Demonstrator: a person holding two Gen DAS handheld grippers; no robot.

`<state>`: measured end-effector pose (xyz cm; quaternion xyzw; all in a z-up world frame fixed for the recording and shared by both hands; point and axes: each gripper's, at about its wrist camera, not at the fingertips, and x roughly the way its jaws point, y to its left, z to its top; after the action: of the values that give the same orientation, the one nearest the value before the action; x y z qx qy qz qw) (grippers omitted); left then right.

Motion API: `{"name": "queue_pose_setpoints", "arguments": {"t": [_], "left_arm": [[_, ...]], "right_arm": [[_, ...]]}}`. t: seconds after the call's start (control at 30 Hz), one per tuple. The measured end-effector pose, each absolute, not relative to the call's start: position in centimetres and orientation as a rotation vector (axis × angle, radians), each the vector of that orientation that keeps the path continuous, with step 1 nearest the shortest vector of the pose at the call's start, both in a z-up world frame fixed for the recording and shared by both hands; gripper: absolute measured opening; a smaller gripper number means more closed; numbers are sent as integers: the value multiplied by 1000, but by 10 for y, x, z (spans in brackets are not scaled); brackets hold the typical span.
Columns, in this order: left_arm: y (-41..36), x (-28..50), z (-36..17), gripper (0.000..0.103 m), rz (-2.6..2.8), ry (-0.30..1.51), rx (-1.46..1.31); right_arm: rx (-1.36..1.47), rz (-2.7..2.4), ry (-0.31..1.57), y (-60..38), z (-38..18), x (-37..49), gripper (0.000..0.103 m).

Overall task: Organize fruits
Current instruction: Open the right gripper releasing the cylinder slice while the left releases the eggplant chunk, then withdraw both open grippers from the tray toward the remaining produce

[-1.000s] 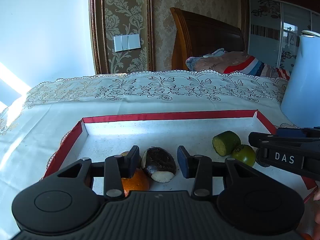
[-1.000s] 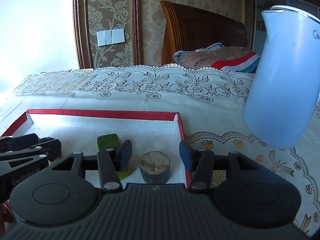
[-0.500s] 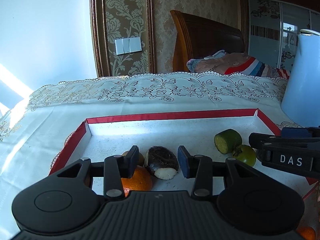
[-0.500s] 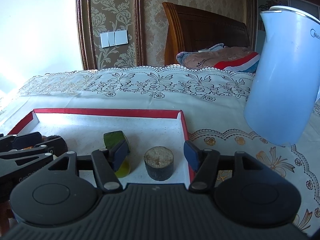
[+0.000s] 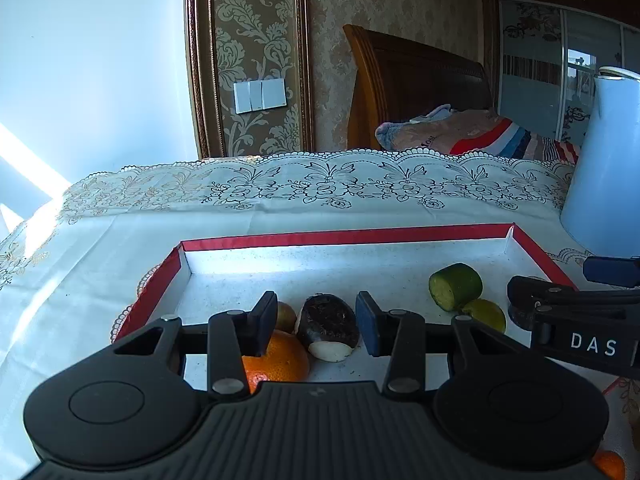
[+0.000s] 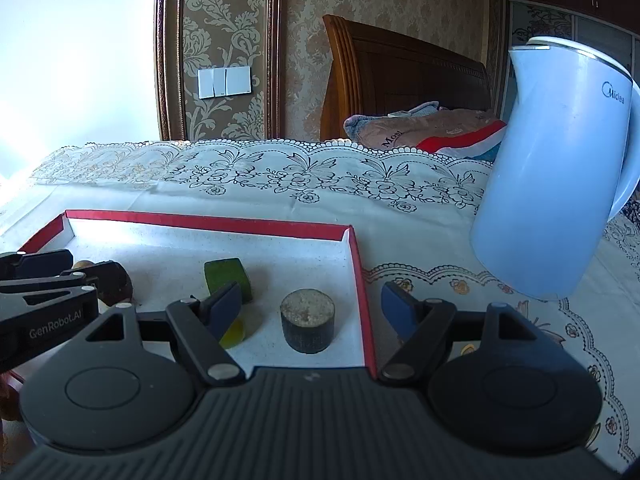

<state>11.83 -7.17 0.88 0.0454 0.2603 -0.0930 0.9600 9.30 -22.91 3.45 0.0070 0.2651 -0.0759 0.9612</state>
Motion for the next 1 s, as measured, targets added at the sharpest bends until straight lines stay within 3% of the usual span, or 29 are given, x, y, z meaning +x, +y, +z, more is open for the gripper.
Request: {"name": "queue_pose_setpoints", "arguments": {"t": [0.3,0.33,0.4,0.7,1.0], "left_arm": [[-55,94,11,43,-181,532,80],[-53,92,11,46,-179,531,70],[-51,89,11,62,-165,510,63],[-38,76,13,62,-148,529,55],[-20,42,9,65,-171,497,63]], "right_arm": [[41,-143,552,-235,32,90,76],[42,-145,550,-235,32,89,78],[38,-153,545,-235,32,87,82],[39,-154,540,-235,33,76,96],[36,-152,541,-233,33,70,98]]}}
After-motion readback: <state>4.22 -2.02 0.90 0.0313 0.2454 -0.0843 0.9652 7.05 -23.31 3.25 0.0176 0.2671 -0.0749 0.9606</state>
